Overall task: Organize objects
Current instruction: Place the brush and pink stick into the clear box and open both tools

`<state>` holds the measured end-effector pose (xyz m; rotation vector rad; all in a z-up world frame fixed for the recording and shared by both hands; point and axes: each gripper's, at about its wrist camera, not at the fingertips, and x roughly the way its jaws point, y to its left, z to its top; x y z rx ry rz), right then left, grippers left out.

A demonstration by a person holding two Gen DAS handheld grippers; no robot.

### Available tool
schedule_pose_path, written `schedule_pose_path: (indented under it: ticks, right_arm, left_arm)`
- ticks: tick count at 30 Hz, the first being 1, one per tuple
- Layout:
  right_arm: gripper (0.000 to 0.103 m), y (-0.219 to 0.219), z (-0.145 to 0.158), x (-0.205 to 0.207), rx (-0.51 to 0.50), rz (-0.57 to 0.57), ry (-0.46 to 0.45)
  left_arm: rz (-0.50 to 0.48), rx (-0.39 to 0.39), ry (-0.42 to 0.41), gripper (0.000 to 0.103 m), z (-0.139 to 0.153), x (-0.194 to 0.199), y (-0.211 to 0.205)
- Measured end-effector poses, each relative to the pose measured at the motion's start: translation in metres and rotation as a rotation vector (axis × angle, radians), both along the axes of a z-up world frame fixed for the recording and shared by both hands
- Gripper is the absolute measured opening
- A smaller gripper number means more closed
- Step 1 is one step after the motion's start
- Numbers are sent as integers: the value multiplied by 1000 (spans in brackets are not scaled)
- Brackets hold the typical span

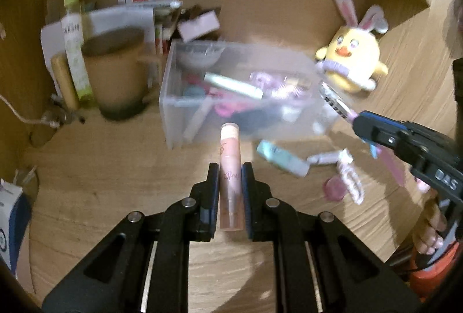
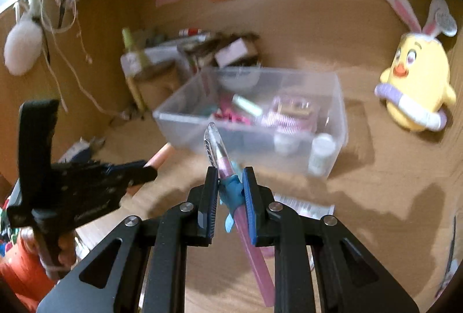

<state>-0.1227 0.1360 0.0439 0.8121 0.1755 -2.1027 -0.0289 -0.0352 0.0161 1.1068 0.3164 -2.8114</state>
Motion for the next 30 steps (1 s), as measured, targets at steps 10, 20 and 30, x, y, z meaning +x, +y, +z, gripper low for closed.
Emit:
schedule_pose_path:
  ticks: [10,20,30]
  right_arm:
    - [16,-6,32,-30,-25,-63,64]
    - [16,-57,22,-64,65,-37,47]
    - [16,-100,-9,-80,176,31,35]
  left_arm:
    - [1,-24,93,14,35,-26,-11]
    - [-9,67,18,14,21,-76,-42]
    - [-7,55,-47,14,-2,-106,-52]
